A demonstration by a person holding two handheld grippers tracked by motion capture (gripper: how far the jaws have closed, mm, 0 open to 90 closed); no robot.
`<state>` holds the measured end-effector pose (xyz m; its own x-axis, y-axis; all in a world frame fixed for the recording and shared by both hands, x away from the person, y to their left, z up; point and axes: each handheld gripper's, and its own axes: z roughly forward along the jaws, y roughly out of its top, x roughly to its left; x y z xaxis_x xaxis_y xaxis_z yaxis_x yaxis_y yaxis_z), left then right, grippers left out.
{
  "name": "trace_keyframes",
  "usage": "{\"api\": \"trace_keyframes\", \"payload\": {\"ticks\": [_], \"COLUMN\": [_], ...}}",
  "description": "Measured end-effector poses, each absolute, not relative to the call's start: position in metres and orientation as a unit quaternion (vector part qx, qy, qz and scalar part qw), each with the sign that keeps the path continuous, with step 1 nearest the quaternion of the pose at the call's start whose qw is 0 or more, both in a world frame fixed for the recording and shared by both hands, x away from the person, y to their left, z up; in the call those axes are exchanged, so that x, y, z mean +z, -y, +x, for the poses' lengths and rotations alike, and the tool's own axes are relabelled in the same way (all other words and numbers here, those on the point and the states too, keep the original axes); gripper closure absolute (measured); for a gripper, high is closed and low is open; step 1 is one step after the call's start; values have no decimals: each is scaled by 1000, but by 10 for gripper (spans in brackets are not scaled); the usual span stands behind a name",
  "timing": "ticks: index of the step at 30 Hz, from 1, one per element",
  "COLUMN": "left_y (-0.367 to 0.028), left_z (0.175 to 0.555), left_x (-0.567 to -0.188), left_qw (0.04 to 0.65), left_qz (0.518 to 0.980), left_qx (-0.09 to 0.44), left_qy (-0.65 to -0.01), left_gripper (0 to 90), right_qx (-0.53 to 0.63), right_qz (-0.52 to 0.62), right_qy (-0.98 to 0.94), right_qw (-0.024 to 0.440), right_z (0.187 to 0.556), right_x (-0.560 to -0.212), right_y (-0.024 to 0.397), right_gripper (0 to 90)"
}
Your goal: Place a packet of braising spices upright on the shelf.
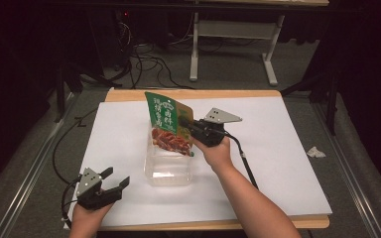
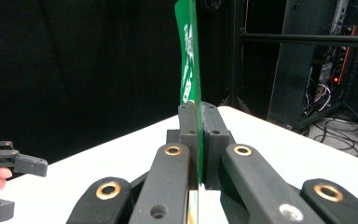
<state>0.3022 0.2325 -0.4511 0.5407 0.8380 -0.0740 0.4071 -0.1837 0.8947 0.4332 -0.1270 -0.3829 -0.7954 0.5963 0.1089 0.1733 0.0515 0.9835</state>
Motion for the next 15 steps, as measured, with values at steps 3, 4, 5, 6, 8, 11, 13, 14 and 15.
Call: {"api": "trace_keyframes", "payload": {"ticks": [3, 4, 5, 6, 8, 11, 13, 14, 15], "left_y": [-233, -233, -232, -232, -232, -232, -232, -232, -232], "left_z": [302, 302, 302, 302, 302, 302, 302, 302, 302], "left_x": [-451, -451, -451, -451, -451, -451, -451, -451, -451], "left_qw": [479, 478, 478, 478, 478, 479, 479, 479, 478], "left_qz": [736, 736, 736, 736, 736, 736, 736, 736, 736], "left_qx": [225, 225, 225, 225, 224, 225, 225, 224, 225], "left_qy": [-423, -423, -423, -423, -423, -423, -423, -423, -423], "left_gripper": [294, 294, 294, 294, 294, 294, 295, 294, 294], "right_qx": [634, 634, 633, 634, 633, 632, 631, 633, 632], "right_qz": [277, 277, 278, 278, 278, 280, 282, 281, 282], "right_qy": [-703, -703, -703, -703, -703, -703, -704, -703, -703], "right_qw": [166, 166, 166, 166, 167, 166, 165, 164, 165], "right_z": [433, 433, 433, 433, 434, 434, 434, 434, 434], "right_x": [-384, -384, -384, -384, -385, -385, -386, -387, -388], "right_y": [128, 128, 128, 128, 128, 128, 128, 128, 127], "right_gripper": [900, 900, 900, 900, 900, 900, 900, 900, 900]}}
